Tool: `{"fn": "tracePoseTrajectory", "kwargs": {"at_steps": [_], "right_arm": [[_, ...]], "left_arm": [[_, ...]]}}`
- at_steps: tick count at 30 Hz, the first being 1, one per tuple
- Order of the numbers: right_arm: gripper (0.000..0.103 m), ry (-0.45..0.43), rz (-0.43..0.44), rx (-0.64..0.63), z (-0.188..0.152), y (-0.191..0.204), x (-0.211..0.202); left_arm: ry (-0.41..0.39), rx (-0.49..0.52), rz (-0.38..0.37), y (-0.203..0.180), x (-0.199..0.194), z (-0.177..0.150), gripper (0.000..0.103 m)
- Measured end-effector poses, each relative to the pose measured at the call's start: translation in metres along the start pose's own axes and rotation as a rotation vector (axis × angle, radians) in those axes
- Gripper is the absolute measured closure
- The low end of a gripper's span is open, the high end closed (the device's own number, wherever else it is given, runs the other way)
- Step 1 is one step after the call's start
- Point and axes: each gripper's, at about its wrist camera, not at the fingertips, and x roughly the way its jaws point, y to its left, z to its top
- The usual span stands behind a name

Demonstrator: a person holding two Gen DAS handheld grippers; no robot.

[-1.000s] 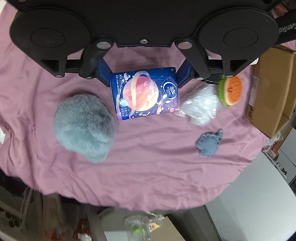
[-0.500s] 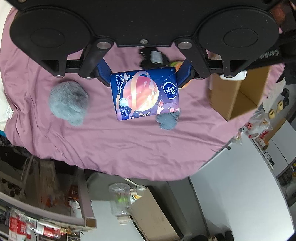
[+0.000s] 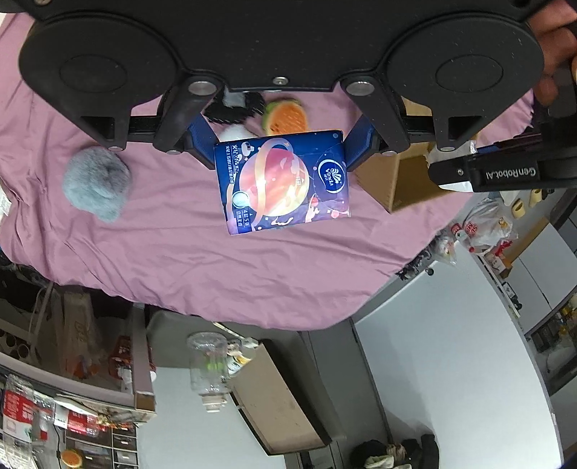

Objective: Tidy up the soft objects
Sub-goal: 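Carry both items to the box and open both tools to drop them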

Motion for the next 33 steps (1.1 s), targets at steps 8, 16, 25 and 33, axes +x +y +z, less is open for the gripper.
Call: {"fn": "tracePoseTrajectory", "kwargs": {"at_steps": [8,16,25,33], "right_arm": [[0.032,0.003,0.038,-0.027,0.008,0.035,0.016],[0.032,0.027,0.072,-0.057,0.009,0.067,0.038],[0.032,0.061,0.09,-0.052,0.005,0.085,0.069],[0.032,0.113,0.126,-0.031,0.005,0.098,0.09]], "left_arm": [[-0.011,-0.031,0.009,0.038,0.013,0.016,0.072],[-0.016,-0.059,0.033,0.068,0.03,0.014,0.071],[0.06,-0.138,0.003,0.097,0.063,0.015,0.071],[0.061,-0.148,0.03,0.105,0.075,0.019,0.071]]}}
